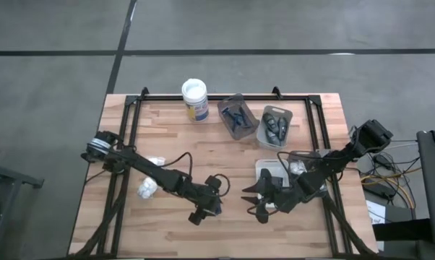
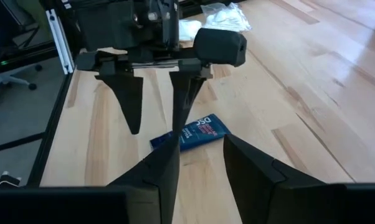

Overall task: Pick & Place Travel size toiletries
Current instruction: Put the blue shaving cream into the white bin

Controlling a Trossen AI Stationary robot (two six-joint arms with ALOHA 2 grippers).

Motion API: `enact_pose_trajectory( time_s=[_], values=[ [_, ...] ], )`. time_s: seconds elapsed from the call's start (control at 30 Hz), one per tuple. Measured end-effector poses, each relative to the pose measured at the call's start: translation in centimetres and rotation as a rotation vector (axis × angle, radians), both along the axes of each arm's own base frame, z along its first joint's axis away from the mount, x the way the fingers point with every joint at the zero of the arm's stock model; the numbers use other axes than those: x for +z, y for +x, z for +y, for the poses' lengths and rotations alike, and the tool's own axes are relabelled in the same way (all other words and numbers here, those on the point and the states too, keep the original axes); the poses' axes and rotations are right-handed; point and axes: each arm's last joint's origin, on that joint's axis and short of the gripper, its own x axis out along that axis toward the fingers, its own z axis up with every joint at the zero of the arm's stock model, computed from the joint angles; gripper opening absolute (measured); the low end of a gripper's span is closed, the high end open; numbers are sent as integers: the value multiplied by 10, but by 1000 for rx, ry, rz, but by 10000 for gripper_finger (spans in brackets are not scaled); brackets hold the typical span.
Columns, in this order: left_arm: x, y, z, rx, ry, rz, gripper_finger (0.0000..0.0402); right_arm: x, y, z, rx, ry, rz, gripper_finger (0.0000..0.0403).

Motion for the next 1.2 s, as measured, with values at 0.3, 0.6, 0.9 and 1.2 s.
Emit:
enact_pose_trajectory(
  time_s=[0.3, 0.6, 0.9, 1.2],
  values=[
    [-6, -4, 2, 5, 22, 50, 280, 0, 0, 0, 6, -14, 2, 99],
    [-15, -12, 5, -2, 62, 137, 280, 0, 0, 0, 19, -35, 5, 79],
    [-32, -23, 9, 14, 21, 68, 278, 0, 0, 0, 31, -59, 8, 68],
    [-36, -25, 10, 72, -29, 55, 277, 0, 0, 0, 40, -78, 9, 94]
  ],
)
